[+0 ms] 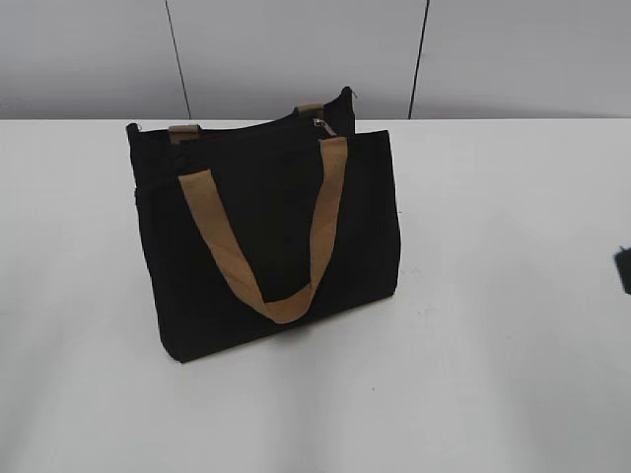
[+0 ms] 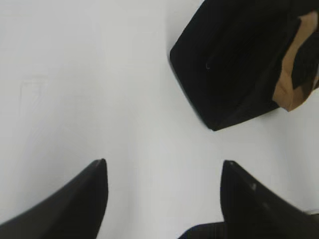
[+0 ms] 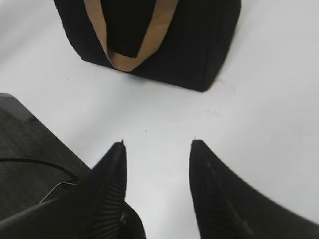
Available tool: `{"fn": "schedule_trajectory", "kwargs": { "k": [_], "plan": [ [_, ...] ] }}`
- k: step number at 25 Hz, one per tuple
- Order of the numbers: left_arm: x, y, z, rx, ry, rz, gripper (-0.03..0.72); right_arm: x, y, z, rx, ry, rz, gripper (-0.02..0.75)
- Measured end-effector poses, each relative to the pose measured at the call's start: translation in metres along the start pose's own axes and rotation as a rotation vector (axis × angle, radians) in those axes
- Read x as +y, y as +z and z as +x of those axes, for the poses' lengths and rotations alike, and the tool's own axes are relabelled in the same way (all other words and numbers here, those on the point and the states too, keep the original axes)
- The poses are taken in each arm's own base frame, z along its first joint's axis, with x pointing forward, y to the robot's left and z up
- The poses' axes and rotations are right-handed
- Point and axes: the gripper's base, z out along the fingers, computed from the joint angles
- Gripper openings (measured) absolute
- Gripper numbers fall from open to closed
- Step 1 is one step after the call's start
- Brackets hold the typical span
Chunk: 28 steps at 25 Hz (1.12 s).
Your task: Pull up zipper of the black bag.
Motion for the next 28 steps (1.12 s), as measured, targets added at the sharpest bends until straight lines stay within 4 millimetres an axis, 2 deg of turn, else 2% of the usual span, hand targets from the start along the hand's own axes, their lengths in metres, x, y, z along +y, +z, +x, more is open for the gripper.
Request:
{"fn": "schedule_trajectory", "kwargs": {
  "k": [6, 11, 17, 20, 24, 28],
  "plan": [
    [0.001, -0.021, 0.019, -0.002, 0.031, 0.024, 0.524, 0.019, -0.042, 0.034, -0.024, 0.029, 0.139, 0.328],
    [0.003, -0.038, 0.031, -0.088, 0.043, 0.032, 0.522, 0.031, -0.074, 0.059, -0.074, 0.083, 0.247, 0.328],
    [0.007, -0.05, 0.05, -0.157, 0.06, 0.038, 0.522, 0.04, -0.101, 0.092, -0.093, 0.111, 0.397, 0.328],
    [0.008, -0.056, 0.055, -0.198, 0.074, 0.042, 0.522, 0.042, -0.103, 0.106, -0.101, 0.107, 0.422, 0.328],
    [0.008, -0.057, 0.056, -0.206, 0.099, 0.04, 0.522, 0.04, -0.089, 0.127, -0.086, 0.114, 0.423, 0.328],
    [0.008, -0.052, 0.057, -0.206, 0.102, 0.041, 0.522, 0.039, -0.085, 0.131, -0.158, 0.1, 0.438, 0.328]
  ]
}}
